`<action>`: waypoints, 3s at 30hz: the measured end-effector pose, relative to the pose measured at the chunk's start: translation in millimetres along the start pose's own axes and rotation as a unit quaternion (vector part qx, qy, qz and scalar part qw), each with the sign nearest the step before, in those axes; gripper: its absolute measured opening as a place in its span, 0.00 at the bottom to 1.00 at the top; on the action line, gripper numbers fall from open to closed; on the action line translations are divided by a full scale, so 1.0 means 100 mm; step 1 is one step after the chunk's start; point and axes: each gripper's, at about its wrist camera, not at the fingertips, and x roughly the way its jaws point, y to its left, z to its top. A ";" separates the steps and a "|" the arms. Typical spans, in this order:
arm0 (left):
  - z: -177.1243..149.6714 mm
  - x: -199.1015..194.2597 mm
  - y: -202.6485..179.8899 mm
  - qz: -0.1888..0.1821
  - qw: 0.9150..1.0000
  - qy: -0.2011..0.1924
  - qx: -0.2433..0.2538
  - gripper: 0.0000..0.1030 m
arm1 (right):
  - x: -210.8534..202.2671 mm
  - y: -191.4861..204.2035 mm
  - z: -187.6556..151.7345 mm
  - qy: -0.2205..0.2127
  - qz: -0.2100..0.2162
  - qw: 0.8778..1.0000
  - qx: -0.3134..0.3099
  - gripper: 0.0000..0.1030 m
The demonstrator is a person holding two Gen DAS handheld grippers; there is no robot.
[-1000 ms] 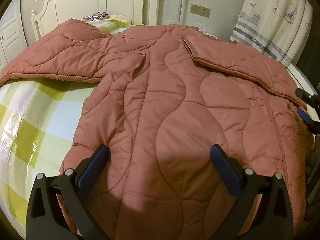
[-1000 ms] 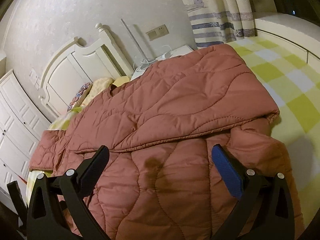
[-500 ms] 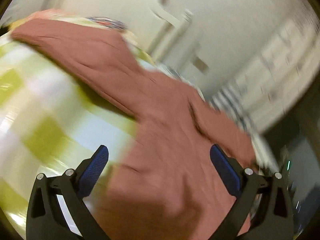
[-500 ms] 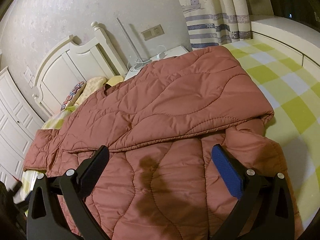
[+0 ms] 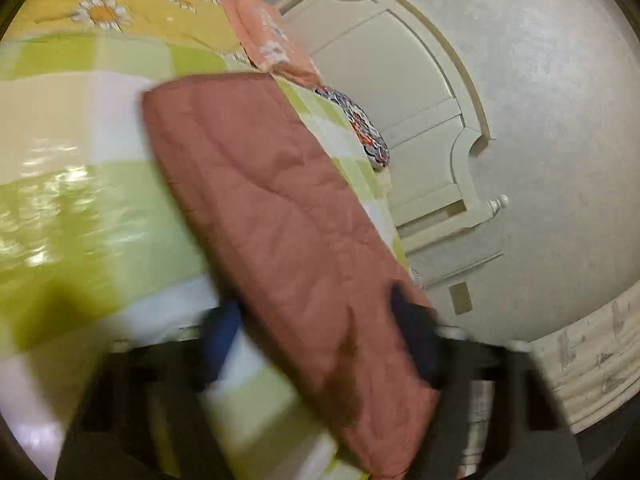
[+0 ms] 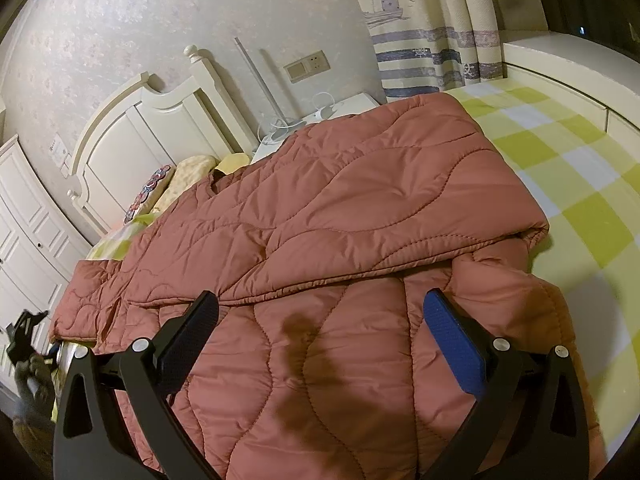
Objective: Fold large clothes
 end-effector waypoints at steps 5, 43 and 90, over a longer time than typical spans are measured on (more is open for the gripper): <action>-0.28 -0.26 -0.59 -0.058 0.996 -0.043 0.042 0.08 | -0.05 -0.03 0.01 -0.014 0.007 1.000 0.010 0.96; -3.03 0.59 -1.73 0.040 0.889 0.103 0.445 0.97 | -0.20 -0.04 -0.02 -0.055 0.004 0.998 0.025 0.96; -1.79 2.04 -2.24 -0.035 0.932 0.275 0.235 0.98 | 0.76 0.97 0.14 0.056 -0.075 0.978 -0.188 0.82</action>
